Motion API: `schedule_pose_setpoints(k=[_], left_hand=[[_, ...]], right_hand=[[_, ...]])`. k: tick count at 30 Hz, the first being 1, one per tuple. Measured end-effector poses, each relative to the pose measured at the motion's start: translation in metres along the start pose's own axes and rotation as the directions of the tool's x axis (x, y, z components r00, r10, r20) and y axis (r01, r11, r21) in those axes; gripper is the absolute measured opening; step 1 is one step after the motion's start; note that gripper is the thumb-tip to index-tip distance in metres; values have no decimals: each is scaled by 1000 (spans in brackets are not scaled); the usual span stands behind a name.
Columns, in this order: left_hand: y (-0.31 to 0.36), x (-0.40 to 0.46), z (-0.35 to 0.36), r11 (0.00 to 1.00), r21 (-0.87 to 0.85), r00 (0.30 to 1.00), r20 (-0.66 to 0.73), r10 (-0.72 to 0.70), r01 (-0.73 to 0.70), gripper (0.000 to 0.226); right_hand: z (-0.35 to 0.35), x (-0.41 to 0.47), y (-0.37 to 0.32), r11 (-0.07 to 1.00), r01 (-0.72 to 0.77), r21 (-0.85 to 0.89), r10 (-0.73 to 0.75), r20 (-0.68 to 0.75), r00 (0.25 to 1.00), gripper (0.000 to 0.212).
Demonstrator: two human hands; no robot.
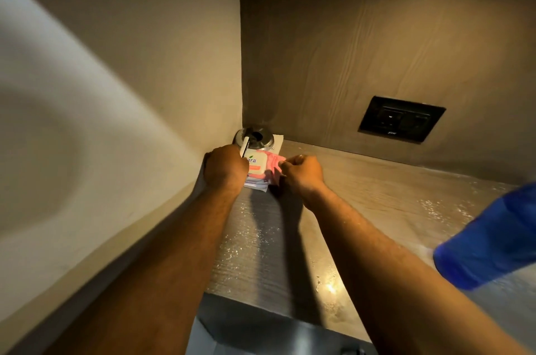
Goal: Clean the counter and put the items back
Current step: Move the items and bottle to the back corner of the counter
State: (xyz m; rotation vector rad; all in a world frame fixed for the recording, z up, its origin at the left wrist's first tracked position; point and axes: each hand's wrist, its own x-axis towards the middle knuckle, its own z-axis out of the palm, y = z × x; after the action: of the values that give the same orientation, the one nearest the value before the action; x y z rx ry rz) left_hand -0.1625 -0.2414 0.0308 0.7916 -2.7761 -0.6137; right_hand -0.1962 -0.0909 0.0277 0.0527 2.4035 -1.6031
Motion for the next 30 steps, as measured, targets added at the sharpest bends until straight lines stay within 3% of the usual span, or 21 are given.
schedule_pose_setpoints(k=[4, 9, 14, 17, 19, 22, 26, 30], left_hand=[[0, -5, 2, 999, 36, 999, -37, 9, -8, 37], [6, -14, -2, 991, 117, 992, -103, 79, -66, 45], [17, -23, -3, 992, 114, 991, -122, 62, -48, 46], [36, -36, 7, 982, 20, 974, -124, 191, -190, 43], [61, -53, 23, 932, -72, 935, -61, 351, -354, 41], [107, -88, 54, 842, -218, 850, 82, 520, -493, 45], [168, -139, 94, 770, -449, 762, 254, 596, -453, 48], [207, -177, 120, 720, -622, 673, 394, 626, -306, 56]], right_hand=[[4, -1, 4, 999, -26, 32, 24, 67, 997, 15], [2, -8, 7, 999, -8, 40, 7, 35, 999, 16], [-26, -27, 26, 996, 63, 71, -58, -67, 996, 10], [-59, -45, 47, 994, 59, 89, -36, -240, 970, 16], [-90, -63, 68, 993, -3, 117, 53, -425, 904, 17], [-133, -95, 92, 980, -100, 171, 190, -671, 717, 27], [-183, -140, 113, 986, -82, 142, 164, -840, 517, 36], [-220, -174, 128, 995, 54, 87, 58, -910, 410, 40]])
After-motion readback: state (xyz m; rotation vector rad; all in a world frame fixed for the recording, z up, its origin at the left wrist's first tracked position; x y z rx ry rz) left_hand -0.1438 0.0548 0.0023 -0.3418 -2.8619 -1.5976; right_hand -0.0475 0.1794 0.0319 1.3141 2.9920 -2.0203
